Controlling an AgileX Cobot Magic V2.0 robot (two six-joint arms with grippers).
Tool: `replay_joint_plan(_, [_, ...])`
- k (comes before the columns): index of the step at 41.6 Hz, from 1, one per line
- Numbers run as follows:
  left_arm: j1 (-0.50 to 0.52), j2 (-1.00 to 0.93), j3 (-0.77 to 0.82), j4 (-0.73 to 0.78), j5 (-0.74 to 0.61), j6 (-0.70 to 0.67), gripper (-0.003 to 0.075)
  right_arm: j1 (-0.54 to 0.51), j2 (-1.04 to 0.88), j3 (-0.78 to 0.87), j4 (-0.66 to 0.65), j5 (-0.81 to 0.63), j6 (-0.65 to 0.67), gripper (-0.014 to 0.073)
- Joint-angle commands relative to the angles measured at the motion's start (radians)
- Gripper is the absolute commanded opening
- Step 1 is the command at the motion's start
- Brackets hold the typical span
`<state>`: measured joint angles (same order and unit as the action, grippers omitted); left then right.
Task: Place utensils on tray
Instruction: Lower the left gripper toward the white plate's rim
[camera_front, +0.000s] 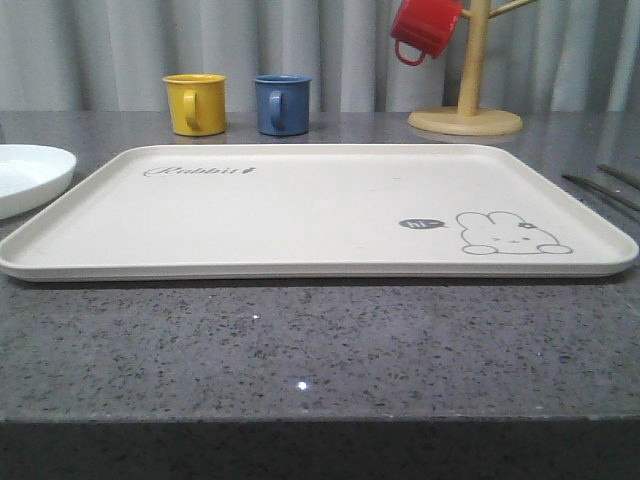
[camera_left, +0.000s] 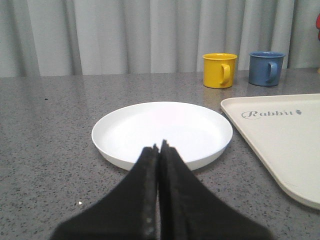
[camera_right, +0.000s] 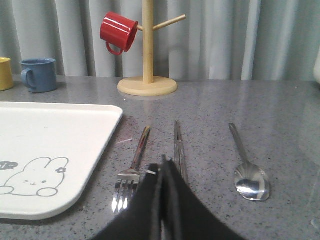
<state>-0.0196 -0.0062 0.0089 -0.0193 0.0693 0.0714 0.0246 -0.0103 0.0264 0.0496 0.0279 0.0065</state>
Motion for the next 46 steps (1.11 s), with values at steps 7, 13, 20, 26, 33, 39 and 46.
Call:
replay_joint_plan(7, [0.001, -0.025, -0.002, -0.011, -0.090, 0.002, -0.0018, -0.001, -0.016, -0.001, 0.000, -0.085, -0.007, -0.0069])
replay_joint_plan(13, [0.001, -0.025, -0.002, -0.011, -0.090, 0.002, -0.0018, -0.001, -0.016, -0.001, 0.000, -0.085, -0.007, -0.0069])
replay_joint_plan(20, [0.001, -0.025, -0.002, -0.011, -0.090, 0.002, -0.0018, -0.001, -0.016, -0.001, 0.000, -0.086, -0.007, -0.0069])
replay_joint_plan(26, [0.001, -0.025, -0.002, -0.009, -0.113, 0.002, -0.0018, -0.001, -0.016, -0.001, 0.000, -0.089, -0.007, -0.0069])
replay_joint_plan(33, [0.001, -0.025, -0.042, -0.010, -0.213, 0.002, -0.0018, -0.001, -0.016, -0.048, 0.001, -0.064, -0.007, -0.0069])
replay_joint_plan(39, [0.001, -0.006, -0.178, -0.010, -0.174, 0.002, -0.0018, -0.001, -0.013, -0.168, 0.001, 0.026, -0.007, -0.0069])
replay_joint_plan(46, [0.001, 0.091, -0.399, 0.001, -0.019, 0.002, -0.0018, -0.001, 0.057, -0.356, 0.000, 0.153, -0.007, -0.0069])
